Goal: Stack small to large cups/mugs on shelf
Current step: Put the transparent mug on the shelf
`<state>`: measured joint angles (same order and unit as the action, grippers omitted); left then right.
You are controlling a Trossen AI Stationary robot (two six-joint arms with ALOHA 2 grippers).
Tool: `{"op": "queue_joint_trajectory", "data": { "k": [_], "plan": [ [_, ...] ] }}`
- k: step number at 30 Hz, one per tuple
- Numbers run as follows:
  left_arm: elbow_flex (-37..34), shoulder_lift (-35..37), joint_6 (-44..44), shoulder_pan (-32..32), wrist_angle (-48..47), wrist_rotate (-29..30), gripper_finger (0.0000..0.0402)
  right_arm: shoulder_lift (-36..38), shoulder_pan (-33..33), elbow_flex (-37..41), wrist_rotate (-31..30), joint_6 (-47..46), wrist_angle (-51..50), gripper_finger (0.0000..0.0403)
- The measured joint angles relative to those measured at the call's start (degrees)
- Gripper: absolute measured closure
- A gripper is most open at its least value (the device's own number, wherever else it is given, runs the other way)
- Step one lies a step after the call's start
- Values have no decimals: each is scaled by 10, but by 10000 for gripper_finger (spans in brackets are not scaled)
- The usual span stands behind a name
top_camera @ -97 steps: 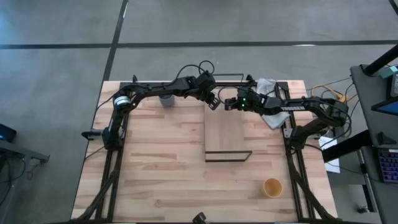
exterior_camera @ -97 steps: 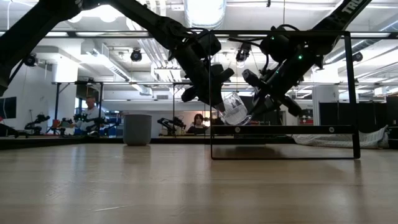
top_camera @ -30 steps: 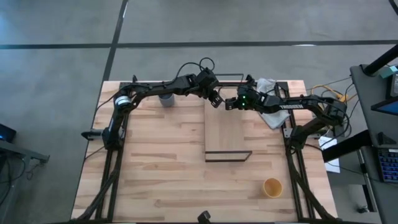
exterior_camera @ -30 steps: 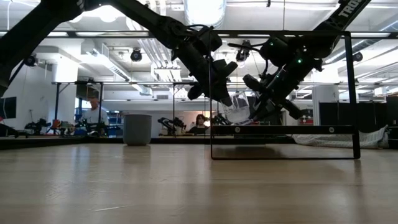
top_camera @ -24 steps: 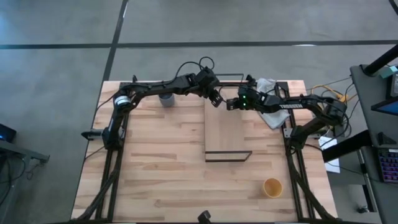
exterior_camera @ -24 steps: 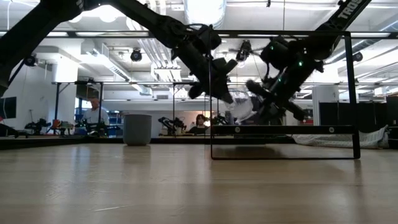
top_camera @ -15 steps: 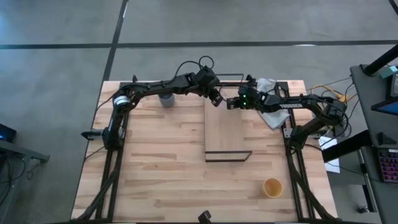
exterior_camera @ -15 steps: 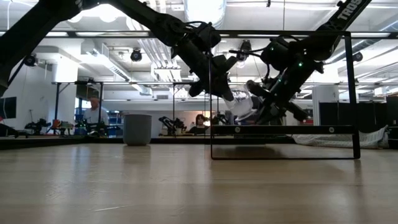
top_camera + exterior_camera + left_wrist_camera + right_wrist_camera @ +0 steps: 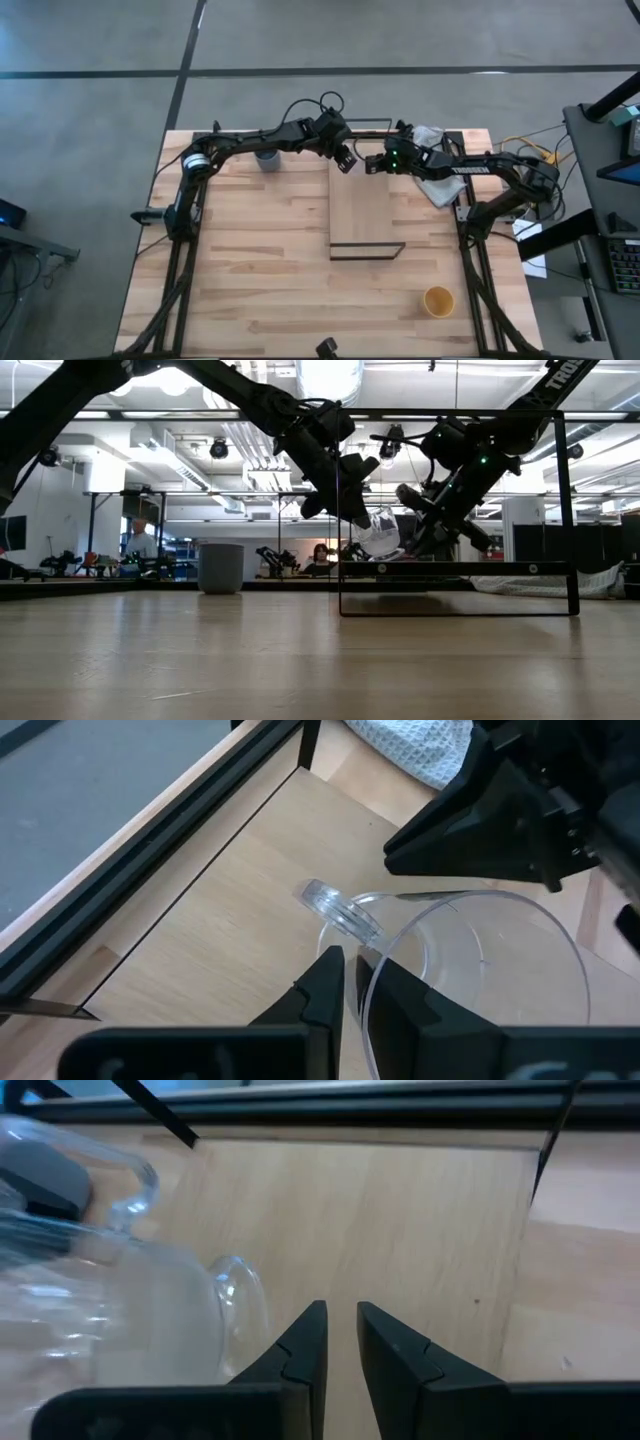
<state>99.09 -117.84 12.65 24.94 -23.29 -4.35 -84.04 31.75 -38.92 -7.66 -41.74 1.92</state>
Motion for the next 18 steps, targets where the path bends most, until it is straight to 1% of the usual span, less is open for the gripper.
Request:
{"op": "queue_joint_trajectory", "data": {
  "k": [7,18],
  "plan": [
    [0,-1,0,8,0,2,379,32,1,0,1,3,0,349],
    [-3,-1,0,10,4,2,379,58,1,-1,1,2,1,349]
  ]
}}
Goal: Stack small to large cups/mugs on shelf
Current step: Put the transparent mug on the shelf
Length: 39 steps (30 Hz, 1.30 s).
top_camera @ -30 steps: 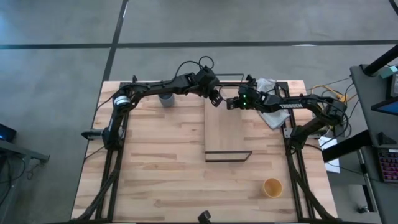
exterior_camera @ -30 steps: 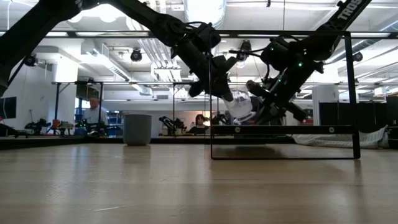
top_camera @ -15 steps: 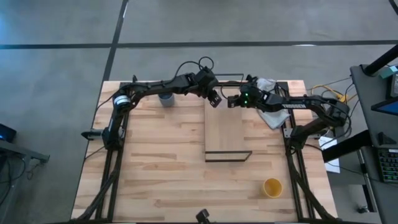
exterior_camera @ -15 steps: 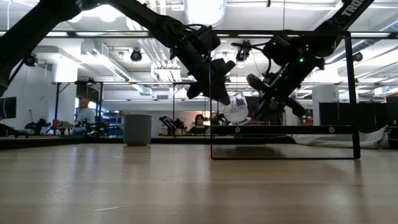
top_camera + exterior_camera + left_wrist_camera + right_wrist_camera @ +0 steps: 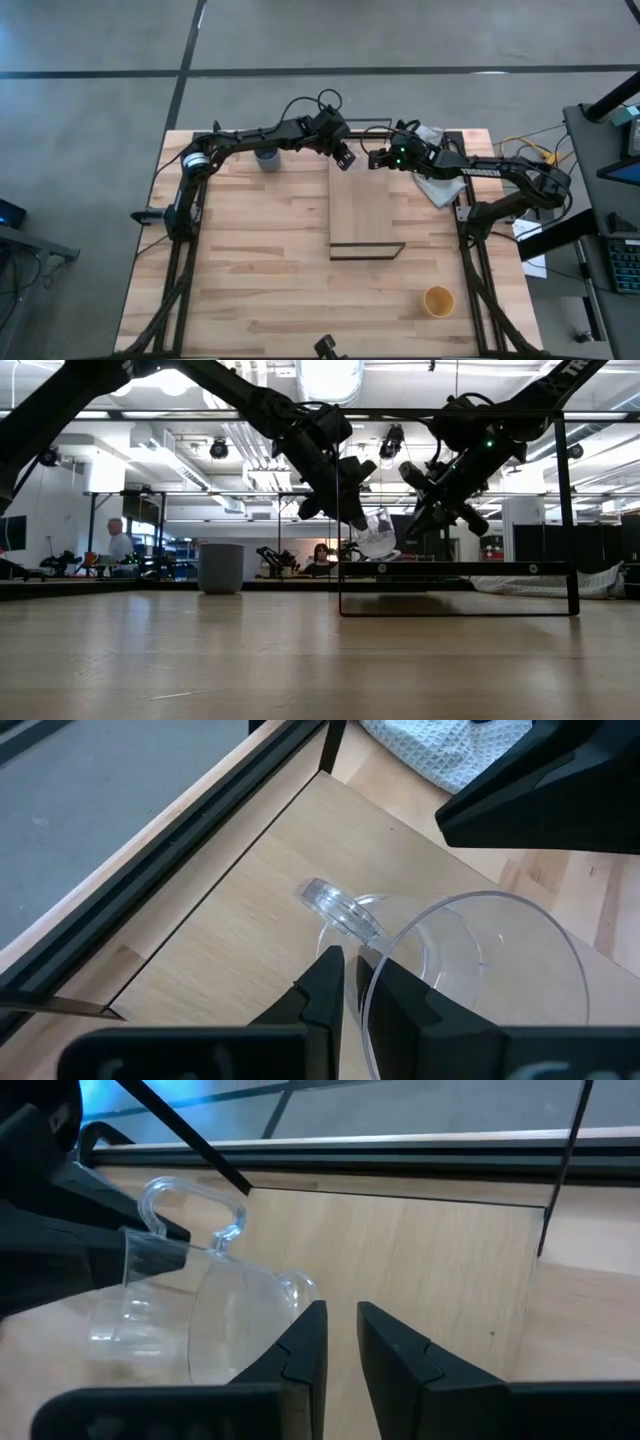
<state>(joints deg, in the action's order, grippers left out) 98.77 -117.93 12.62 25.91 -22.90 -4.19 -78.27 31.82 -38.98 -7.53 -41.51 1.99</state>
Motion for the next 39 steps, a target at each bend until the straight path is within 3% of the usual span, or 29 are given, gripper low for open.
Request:
{"op": "queue_joint_trajectory", "data": {
  "k": [24,34,39],
  "plan": [
    [-17,0,25,0,32,-6,377,3,0,0,20,13,0,349],
    [-17,0,25,3,47,2,321,8,0,0,33,18,0,349],
    [-17,0,25,3,52,18,315,15,0,0,33,26,-1,349]
  ]
}}
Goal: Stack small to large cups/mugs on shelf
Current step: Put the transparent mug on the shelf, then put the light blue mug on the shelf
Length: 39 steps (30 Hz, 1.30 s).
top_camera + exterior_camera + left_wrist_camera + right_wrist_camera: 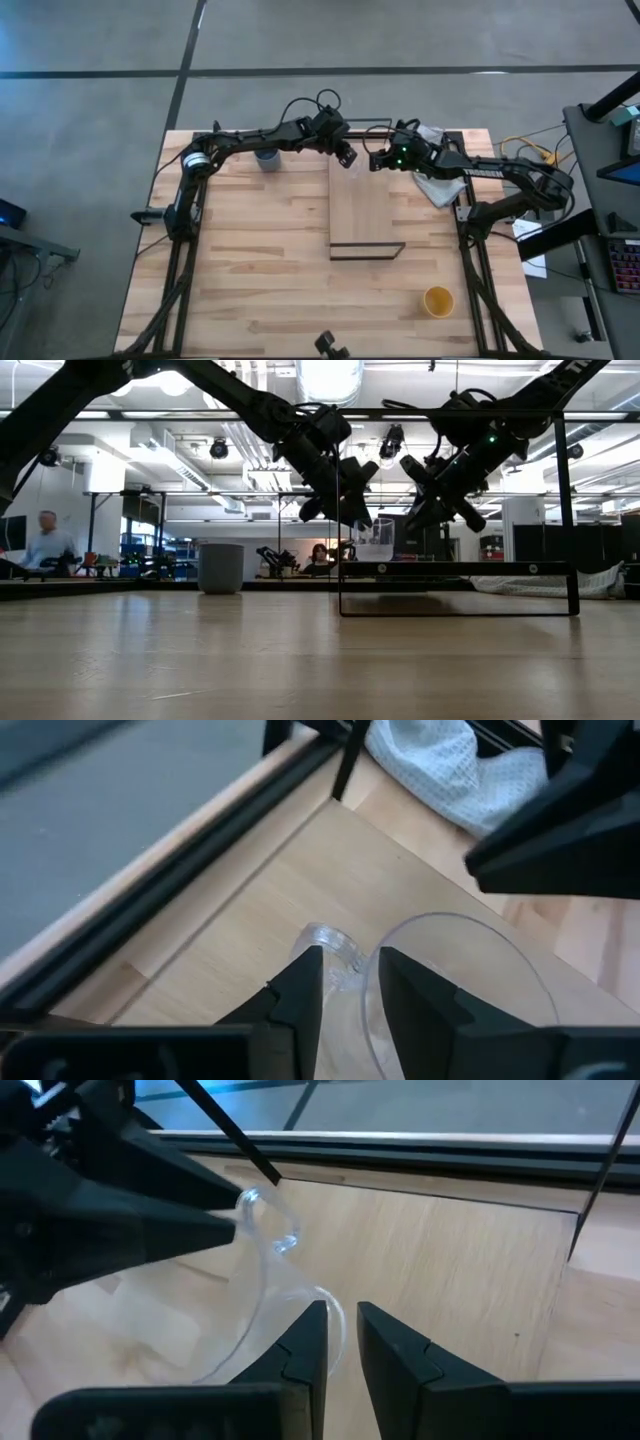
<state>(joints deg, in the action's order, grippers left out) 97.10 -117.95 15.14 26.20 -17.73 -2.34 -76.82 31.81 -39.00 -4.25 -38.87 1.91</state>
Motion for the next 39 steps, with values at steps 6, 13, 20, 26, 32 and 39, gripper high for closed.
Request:
{"op": "queue_joint_trajectory", "data": {
  "k": [6,13,20,26,32,39],
  "plan": [
    [8,0,-5,4,28,16,314,28,0,0,0,12,-1,349],
    [25,3,-5,3,27,2,314,87,0,0,2,22,-31,349],
    [28,70,-6,2,-33,-23,315,175,-3,0,109,28,-59,349],
    [28,161,-10,0,-202,-22,316,235,-22,0,203,24,-94,349],
    [16,233,-37,-2,-361,47,316,263,-60,0,208,24,-156,349],
    [-42,264,-35,0,-456,62,316,265,-109,0,208,-10,-171,349]
  ]
}}
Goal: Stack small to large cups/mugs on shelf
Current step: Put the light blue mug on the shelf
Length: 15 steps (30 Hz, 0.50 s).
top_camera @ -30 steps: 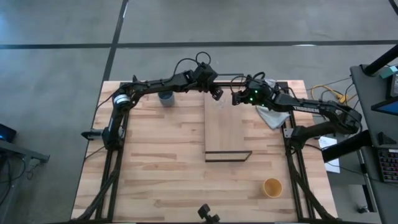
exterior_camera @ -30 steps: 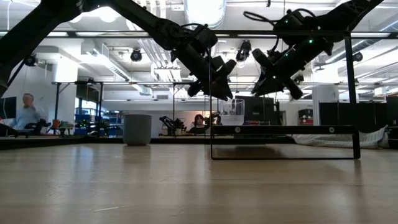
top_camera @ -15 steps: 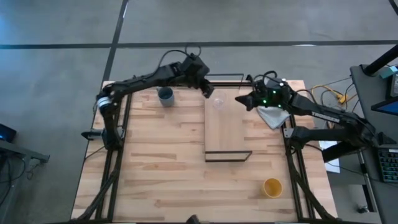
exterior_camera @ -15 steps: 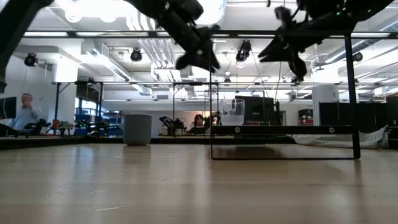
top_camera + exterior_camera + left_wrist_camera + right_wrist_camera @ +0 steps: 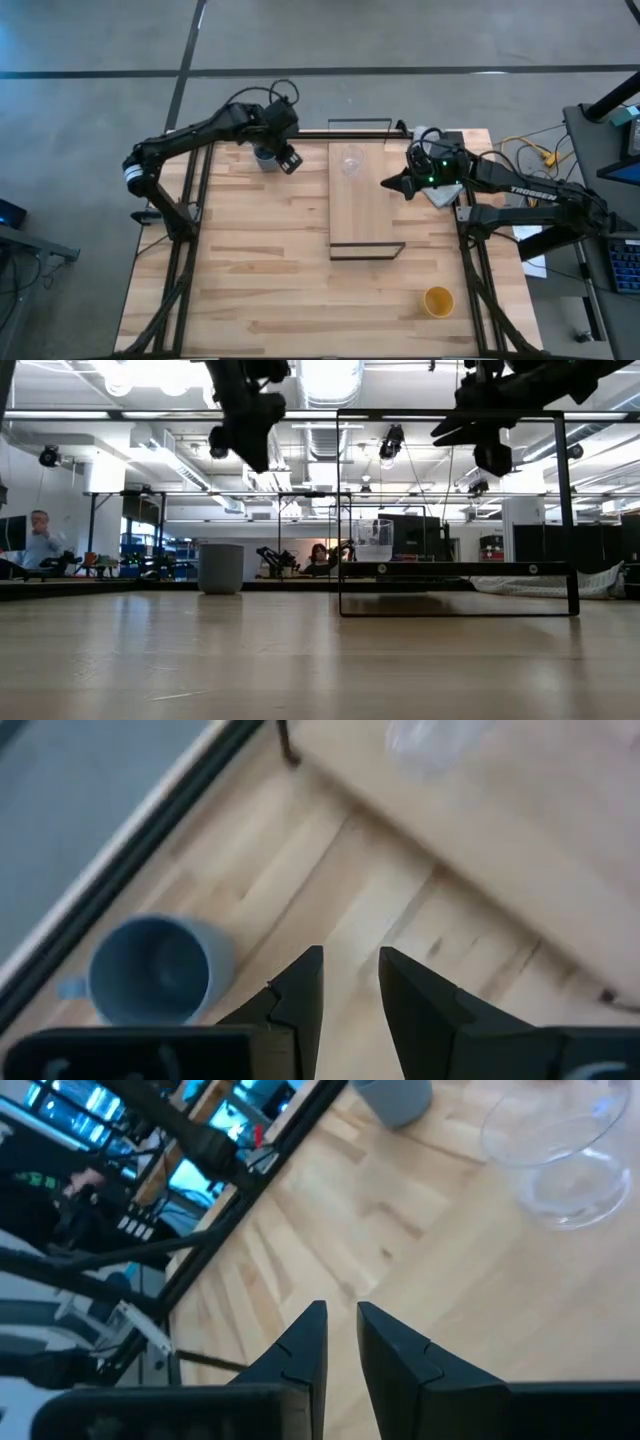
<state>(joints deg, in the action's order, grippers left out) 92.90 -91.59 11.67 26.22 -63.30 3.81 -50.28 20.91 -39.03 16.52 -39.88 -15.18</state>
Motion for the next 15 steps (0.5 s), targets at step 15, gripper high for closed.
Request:
{"op": "queue_joint_trajectory", "data": {
  "k": [15],
  "plan": [
    [-180,-9,12,35,115,88,316,2,-44,0,-64,-37,7,349]
  ]
}}
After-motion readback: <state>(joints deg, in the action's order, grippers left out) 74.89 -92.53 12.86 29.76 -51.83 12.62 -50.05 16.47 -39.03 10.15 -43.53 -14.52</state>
